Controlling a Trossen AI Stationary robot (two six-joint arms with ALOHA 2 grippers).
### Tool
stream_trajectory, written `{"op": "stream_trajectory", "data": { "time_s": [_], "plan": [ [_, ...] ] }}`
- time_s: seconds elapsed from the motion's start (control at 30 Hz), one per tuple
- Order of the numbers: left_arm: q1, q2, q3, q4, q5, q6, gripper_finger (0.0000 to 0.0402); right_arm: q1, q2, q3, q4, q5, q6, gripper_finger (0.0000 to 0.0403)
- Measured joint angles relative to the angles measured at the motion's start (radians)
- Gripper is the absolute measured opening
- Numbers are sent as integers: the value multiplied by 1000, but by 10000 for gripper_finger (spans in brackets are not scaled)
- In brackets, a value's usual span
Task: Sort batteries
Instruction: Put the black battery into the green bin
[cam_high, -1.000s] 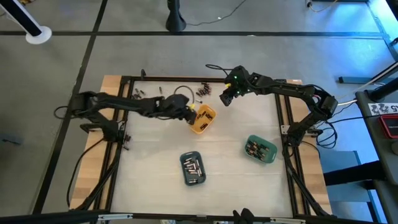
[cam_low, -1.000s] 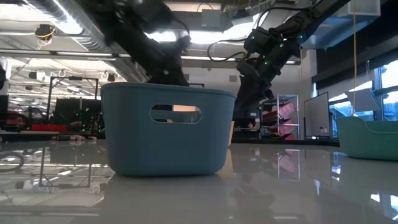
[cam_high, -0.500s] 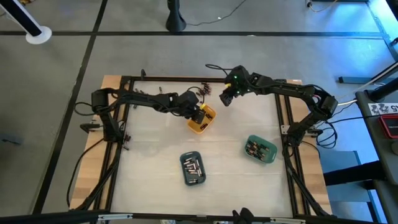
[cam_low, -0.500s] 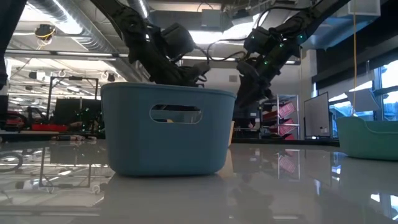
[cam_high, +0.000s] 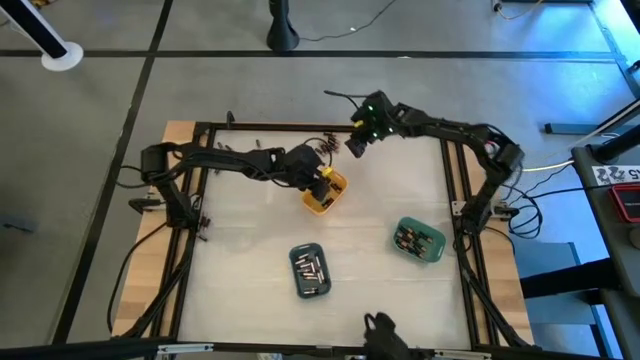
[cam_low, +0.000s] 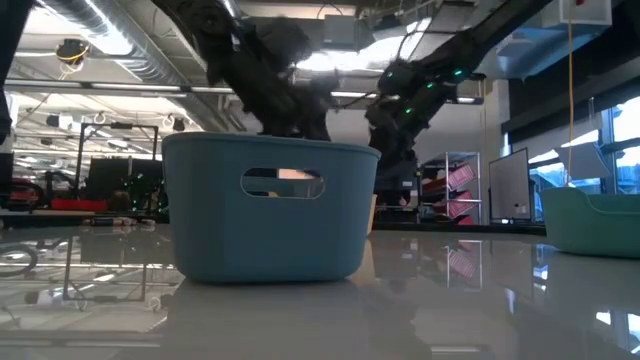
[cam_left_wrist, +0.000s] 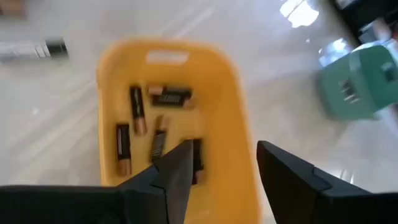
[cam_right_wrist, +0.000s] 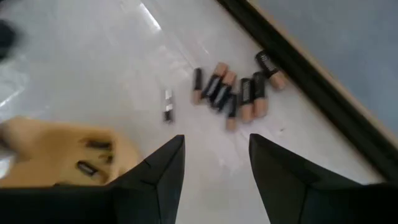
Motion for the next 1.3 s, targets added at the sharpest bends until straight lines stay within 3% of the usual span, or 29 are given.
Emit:
{"op": "stream_trajectory", "data": {
  "time_s": [0.3, 0.43, 0.57, 0.83, 1.07, 1.3],
  "plan": [
    [-92, -241, 2, -180, -299, 21, 172, -33, 300, 334, -194, 12, -97, 179],
    [-156, -308, 2, -283, -426, -8, 172, -31, 372, 390, -197, 80, -98, 179],
    [-202, -336, 2, -348, -491, -41, 172, -32, 393, 393, -196, 129, -101, 179],
    [-225, -338, 2, -368, -526, -49, 172, -3, 438, 394, -200, 134, -99, 179],
    [-226, -338, 2, -368, -527, -49, 173, 36, 440, 394, -180, 221, -101, 179],
    [-240, -338, 1, -366, -527, -53, 173, 32, 448, 394, -221, 213, -75, 179]
  ]
}}
